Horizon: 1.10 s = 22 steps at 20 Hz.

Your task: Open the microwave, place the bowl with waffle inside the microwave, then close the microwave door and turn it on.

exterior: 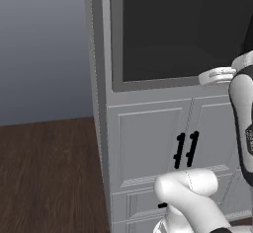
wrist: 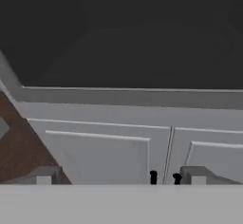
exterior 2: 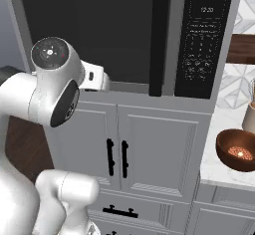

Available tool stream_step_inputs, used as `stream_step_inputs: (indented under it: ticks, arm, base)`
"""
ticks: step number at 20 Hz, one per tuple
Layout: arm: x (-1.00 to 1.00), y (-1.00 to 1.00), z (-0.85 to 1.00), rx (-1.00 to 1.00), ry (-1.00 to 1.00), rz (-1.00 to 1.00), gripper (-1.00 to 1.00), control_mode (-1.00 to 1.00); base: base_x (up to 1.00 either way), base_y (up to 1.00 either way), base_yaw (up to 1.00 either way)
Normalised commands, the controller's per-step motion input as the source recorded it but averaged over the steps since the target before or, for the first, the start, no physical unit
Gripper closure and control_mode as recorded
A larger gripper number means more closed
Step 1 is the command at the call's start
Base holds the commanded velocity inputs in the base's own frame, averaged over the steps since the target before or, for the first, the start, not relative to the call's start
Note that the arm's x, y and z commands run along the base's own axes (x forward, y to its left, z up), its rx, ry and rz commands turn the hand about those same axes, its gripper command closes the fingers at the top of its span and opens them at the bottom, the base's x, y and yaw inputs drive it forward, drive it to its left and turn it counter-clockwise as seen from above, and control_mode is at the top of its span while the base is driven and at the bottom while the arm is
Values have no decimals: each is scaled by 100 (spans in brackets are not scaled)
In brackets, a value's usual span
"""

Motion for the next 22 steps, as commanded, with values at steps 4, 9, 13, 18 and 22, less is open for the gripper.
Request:
stream_step_inputs:
  ticks: [4,9,13,18,22]
  arm:
    - [-33,-67,100,-5,-51,3,-100,-100]
    - [-10,-69,100,-21,-17,0,-100,-100]
    - [11,-58,54,-29,4,-7,-100,-100]
    - [52,-57,-36,-11,15,-13,-100,-100]
    - [80,-29,-54,0,8,-13,-100,-100]
  base:
    - [0,0,0]
    - [0,0,0]
    - [0,0,0]
    - [0,0,0]
    - [0,0,0]
